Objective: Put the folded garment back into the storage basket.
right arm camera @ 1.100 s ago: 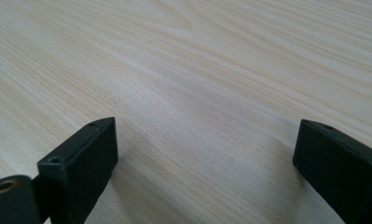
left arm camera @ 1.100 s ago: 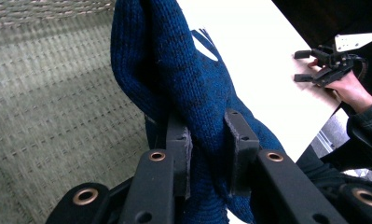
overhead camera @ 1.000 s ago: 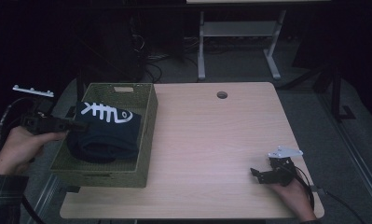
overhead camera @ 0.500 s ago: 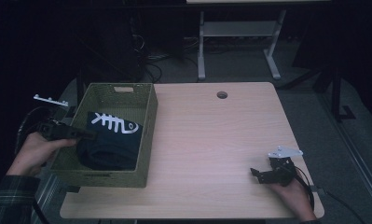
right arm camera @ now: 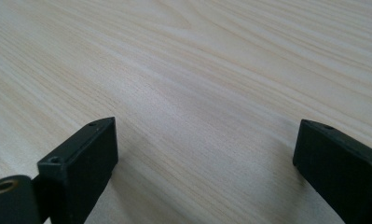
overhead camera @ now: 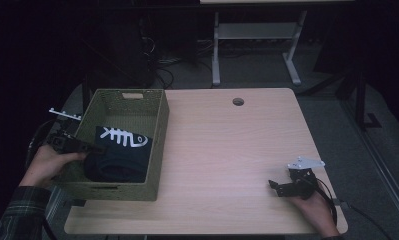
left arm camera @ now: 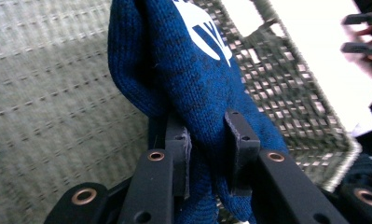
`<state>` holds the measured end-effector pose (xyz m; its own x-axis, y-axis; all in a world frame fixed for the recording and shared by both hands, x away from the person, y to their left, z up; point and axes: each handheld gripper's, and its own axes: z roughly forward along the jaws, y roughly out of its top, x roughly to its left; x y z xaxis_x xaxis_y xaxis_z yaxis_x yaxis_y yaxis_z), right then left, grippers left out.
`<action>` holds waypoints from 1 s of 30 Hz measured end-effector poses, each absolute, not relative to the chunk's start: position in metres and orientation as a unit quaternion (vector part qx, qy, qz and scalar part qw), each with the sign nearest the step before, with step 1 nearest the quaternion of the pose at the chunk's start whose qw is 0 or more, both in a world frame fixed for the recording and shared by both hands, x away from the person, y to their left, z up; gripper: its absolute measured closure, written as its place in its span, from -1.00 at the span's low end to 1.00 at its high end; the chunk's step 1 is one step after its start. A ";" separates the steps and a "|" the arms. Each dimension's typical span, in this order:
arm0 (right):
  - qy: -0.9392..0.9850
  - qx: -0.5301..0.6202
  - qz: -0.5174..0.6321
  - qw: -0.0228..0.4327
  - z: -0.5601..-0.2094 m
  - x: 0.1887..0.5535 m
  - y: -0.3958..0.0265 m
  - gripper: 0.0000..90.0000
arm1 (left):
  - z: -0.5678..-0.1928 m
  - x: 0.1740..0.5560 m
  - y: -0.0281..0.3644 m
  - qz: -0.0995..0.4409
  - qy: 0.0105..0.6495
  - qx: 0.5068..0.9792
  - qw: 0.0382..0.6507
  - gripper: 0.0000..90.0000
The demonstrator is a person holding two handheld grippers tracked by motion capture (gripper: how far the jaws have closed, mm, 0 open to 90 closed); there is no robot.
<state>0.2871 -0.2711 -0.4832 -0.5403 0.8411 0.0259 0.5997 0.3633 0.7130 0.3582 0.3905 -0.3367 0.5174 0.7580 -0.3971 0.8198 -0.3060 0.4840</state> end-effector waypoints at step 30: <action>0.807 0.447 0.345 0.175 -0.483 0.287 -0.271 -0.86 | -0.340 0.356 0.409 0.051 0.536 0.804 0.252 0.14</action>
<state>0.2871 -0.2710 -0.4832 -0.5390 0.8418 0.0270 0.6008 0.3619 0.7128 0.3559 0.4090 -0.3403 0.4201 0.8878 -0.1879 0.8364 -0.2984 0.4597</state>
